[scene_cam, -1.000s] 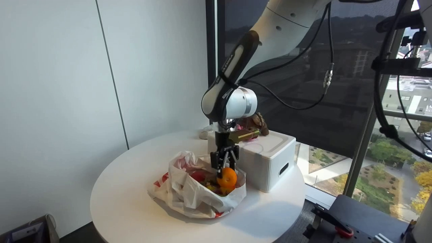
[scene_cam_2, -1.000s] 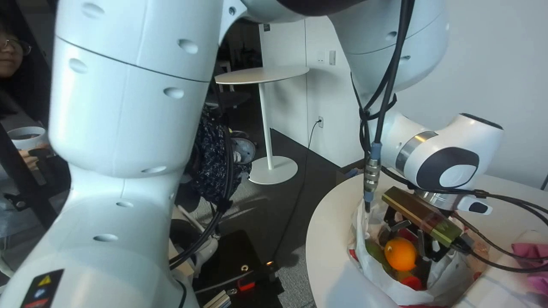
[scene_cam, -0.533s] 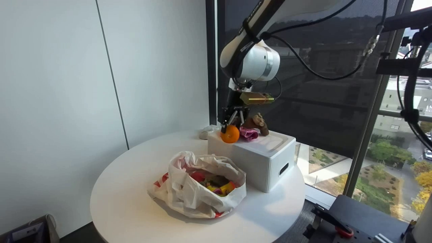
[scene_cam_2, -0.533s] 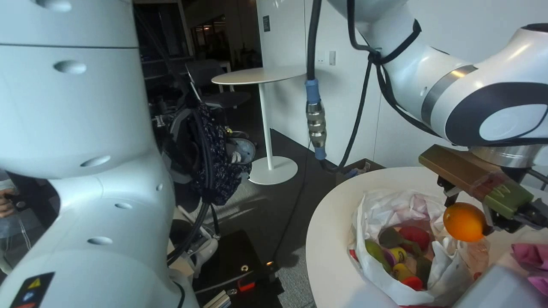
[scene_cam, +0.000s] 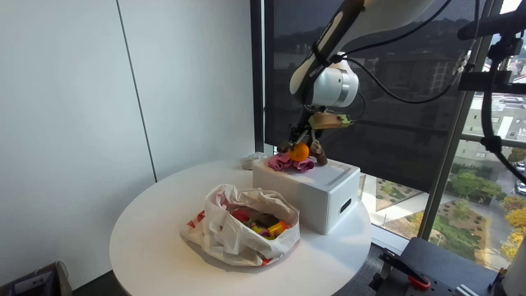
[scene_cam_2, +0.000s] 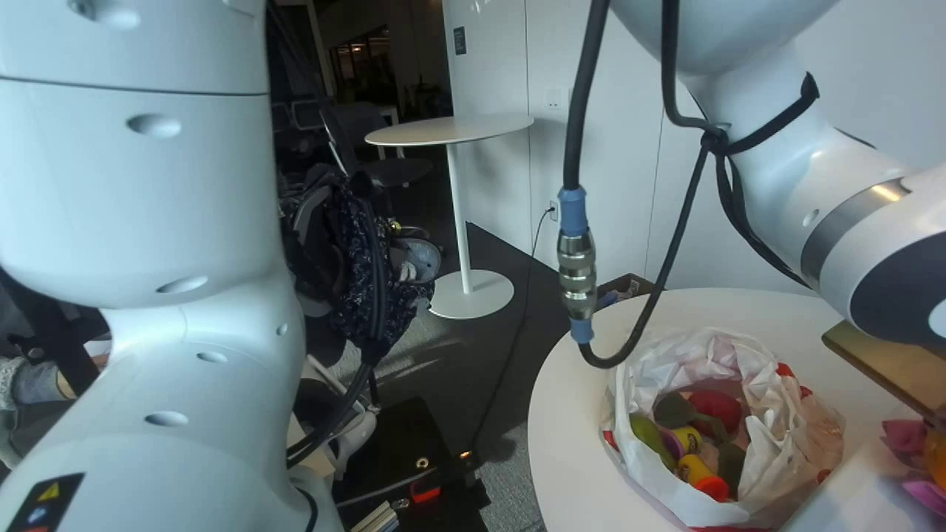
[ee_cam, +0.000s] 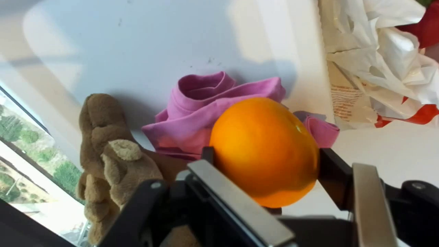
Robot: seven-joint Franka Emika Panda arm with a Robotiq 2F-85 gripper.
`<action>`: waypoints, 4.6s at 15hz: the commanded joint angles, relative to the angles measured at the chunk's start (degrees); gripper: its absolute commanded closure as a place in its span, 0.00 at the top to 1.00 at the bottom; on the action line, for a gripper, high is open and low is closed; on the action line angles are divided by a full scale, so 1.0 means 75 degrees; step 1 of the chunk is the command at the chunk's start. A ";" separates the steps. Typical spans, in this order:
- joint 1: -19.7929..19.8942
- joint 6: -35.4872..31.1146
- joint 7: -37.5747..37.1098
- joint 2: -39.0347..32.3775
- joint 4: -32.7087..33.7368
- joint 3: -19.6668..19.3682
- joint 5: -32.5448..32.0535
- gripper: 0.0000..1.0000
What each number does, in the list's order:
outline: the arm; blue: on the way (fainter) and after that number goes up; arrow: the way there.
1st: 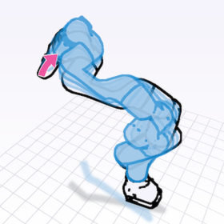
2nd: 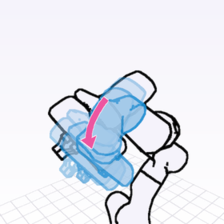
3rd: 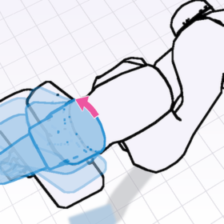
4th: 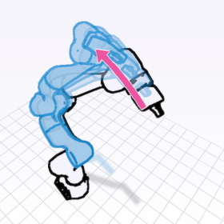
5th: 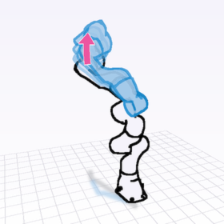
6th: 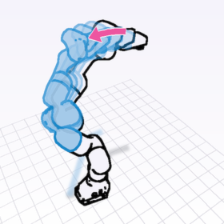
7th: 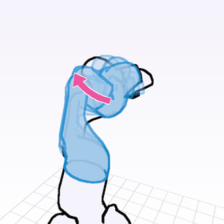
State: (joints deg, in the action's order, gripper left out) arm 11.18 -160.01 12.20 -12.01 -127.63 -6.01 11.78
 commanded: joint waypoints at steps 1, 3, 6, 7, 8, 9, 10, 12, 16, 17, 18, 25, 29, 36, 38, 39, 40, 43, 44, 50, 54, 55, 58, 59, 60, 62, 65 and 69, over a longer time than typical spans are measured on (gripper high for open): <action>-0.0231 -0.0944 -0.0899 -0.0953 0.0613 -0.0269 -0.0800 0.51; -0.0335 -0.1185 -0.1226 -0.1272 0.0773 -0.0396 -0.1165 0.51; -0.0342 -0.1214 -0.1406 -0.1502 0.0872 -0.0359 -0.1265 0.50; -0.0346 -0.1256 -0.1433 -0.1513 0.0875 -0.0344 -0.1274 0.73; -0.0355 -0.1316 -0.1440 -0.1462 0.0822 -0.0329 -0.1280 0.94; -0.0345 -0.1292 -0.1395 -0.1381 0.0755 -0.0279 -0.1266 0.95; -0.0343 -0.1320 -0.1345 -0.1237 0.0609 -0.0217 -0.1242 0.99; -0.0462 -0.1534 -0.1284 -0.0900 0.0245 -0.0236 -0.1379 1.00; -0.1081 -0.2076 -0.1475 -0.0318 -0.0547 -0.0705 -0.2067 1.00; -0.1612 -0.2171 -0.1733 -0.0221 -0.0738 -0.1276 -0.2628 0.99; -0.2213 -0.2316 -0.2135 -0.0235 -0.0821 -0.2062 -0.3479 1.00; -0.4968 -0.1615 -0.3783 -0.0081 -0.0950 -0.4579 -0.6946 1.00; -0.4617 -0.0786 -0.2392 0.0850 -0.2031 -0.2616 -0.5276 1.00; -0.2606 0.1086 -0.0154 -0.0036 -0.1340 0.0487 -0.2547 1.00; -0.2314 0.1271 -0.0073 -0.0536 -0.0943 0.0591 -0.2709 1.00; -0.2175 0.1308 -0.0024 -0.0810 -0.0737 0.0641 -0.2689 1.00; -0.2089 0.1297 -0.0064 -0.1117 -0.0505 0.0653 -0.2757 1.00; -0.1764 0.1278 -0.0030 -0.1871 0.0080 0.0812 -0.2550 1.00; -0.1659 0.1258 -0.0013 -0.2096 0.0250 0.0875 -0.2503 1.00; -0.1412 0.1081 -0.0178 -0.3126 0.1072 0.0807 -0.2617 1.00; -0.1176 0.1255 -0.0149 -0.3555 0.1417 0.0959 -0.2416 1.00; -0.1075 0.1331 -0.0091 -0.3570 0.1426 0.1081 -0.2278 1.00; -0.0952 0.1466 -0.0059 -0.3505 0.1321 0.1337 -0.1971 1.00; -0.0968 0.1459 -0.0082 -0.3538 0.1335 0.1336 -0.1956 1.00; -0.0987 0.1514 -0.0101 -0.3585 0.1382 0.1321 -0.1958 1.00; -0.0999 0.1524 -0.0105 -0.3698 0.1454 0.1291 -0.1960 0.75; -0.1006 0.1529 -0.0124 -0.3687 0.1433 0.1310 -0.1954 0.58; -0.1071 0.1531 -0.0278 -0.3195 0.1118 0.1330 -0.1909 0.38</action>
State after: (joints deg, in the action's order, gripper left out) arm 3.08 -149.77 10.52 -39.00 -118.14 3.13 -3.90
